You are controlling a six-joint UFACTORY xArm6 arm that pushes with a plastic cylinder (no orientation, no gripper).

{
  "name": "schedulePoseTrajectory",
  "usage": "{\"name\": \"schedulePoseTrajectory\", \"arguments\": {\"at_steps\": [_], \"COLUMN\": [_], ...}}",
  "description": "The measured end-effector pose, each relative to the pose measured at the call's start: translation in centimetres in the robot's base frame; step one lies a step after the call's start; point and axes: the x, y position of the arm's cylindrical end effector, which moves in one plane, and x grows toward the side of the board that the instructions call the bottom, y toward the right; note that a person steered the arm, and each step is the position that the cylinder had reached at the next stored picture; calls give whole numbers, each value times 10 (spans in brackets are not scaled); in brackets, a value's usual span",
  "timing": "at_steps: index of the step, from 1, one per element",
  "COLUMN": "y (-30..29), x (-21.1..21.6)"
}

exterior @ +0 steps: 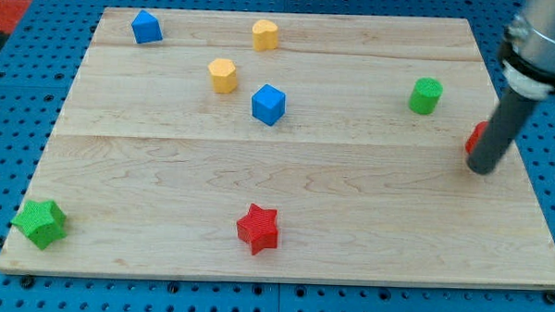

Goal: Point your arm at the red star

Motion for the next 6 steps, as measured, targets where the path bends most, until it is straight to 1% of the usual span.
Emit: {"name": "schedulePoseTrajectory", "arguments": {"at_steps": [1, 2, 3, 4, 5, 6], "y": [26, 25, 16, 15, -60, -143], "x": [10, -32, -61, 20, 115, 126]}}
